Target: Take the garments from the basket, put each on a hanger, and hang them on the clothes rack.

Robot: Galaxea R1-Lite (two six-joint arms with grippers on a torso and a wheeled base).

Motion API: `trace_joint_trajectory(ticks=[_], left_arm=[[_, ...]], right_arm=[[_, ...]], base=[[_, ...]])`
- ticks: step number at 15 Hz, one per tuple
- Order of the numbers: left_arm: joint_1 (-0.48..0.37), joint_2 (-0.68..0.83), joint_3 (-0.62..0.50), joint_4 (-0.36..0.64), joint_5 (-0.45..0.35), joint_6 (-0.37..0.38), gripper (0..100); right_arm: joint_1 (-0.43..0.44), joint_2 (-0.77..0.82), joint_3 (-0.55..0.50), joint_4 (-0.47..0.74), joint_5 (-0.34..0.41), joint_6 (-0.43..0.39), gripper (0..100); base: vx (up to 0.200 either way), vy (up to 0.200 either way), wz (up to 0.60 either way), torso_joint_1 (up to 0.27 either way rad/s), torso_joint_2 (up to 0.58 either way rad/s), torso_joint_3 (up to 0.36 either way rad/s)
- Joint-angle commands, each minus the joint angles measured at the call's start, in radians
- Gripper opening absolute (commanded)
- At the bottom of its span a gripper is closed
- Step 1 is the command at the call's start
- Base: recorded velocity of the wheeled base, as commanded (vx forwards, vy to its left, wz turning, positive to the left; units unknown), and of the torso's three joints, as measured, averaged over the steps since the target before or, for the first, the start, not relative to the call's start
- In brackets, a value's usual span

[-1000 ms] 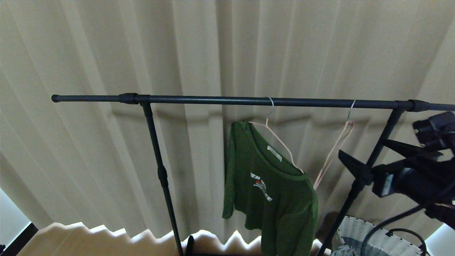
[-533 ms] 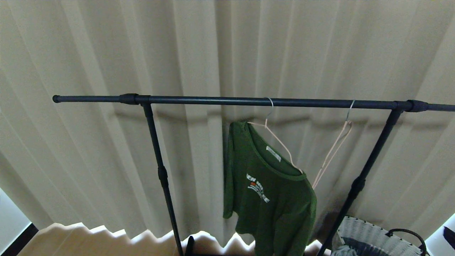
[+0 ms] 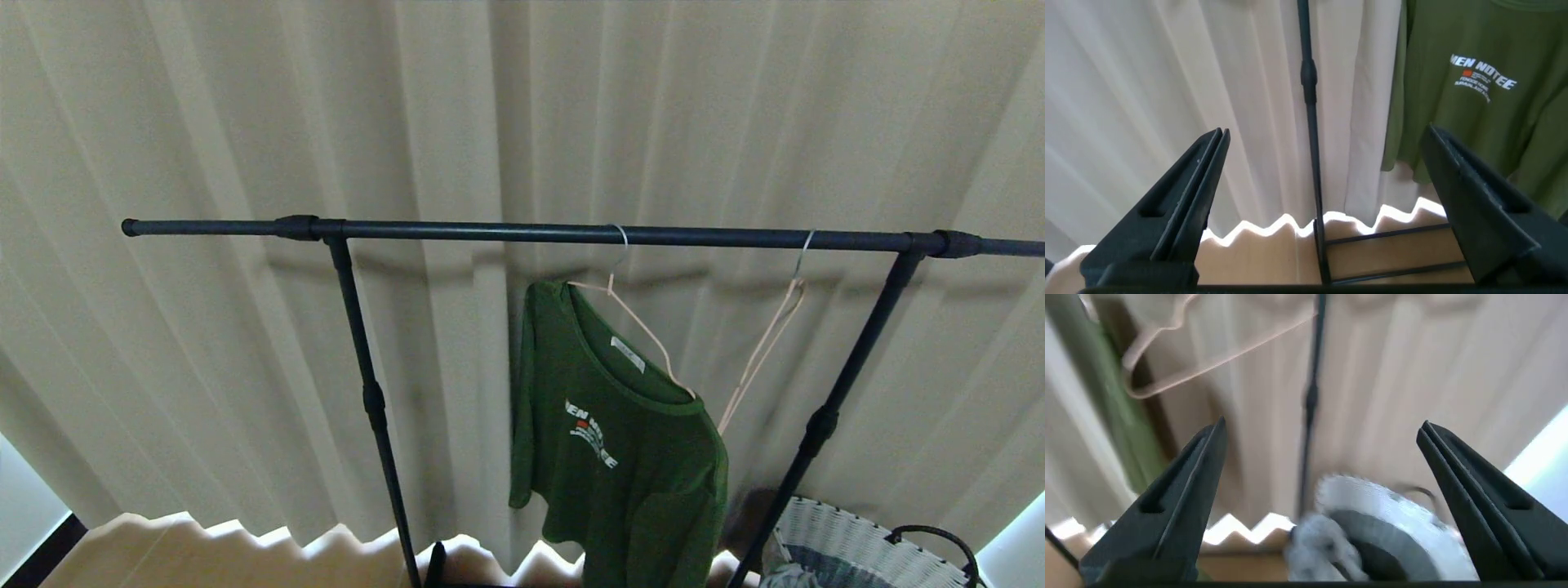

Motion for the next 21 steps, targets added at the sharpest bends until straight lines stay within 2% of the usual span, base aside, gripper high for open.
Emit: trace_joint_trajectory(ticks=[1, 2, 8, 17, 21], left_arm=[[0.000, 0.000, 0.000, -0.001, 0.000, 0.000, 100], [0.000, 0.000, 0.000, -0.001, 0.000, -0.006, 100], [0.000, 0.000, 0.000, -0.001, 0.001, -0.029, 100], [0.000, 0.000, 0.000, -0.001, -0.002, -0.031, 100], [0.000, 0.000, 0.000, -0.001, -0.003, -0.031, 100]], right_arm=[[-0.012, -0.057, 0.130, -0.128, 0.081, 0.028, 100], [-0.012, -0.057, 0.130, -0.144, 0.101, 0.027, 100], [-0.012, -0.057, 0.130, -0.144, 0.102, 0.025, 100], [-0.012, -0.057, 0.130, -0.147, 0.099, 0.028, 100], [-0.012, -0.057, 0.130, -0.147, 0.099, 0.028, 100]], base=[[0.000, 0.000, 0.00, 0.000, 0.00, 0.000], [0.000, 0.000, 0.00, 0.000, 0.00, 0.000], [0.000, 0.000, 0.00, 0.000, 0.00, 0.000], [-0.200, 0.000, 0.00, 0.002, 0.00, 0.002], [0.000, 0.000, 0.00, 0.000, 0.00, 0.000]])
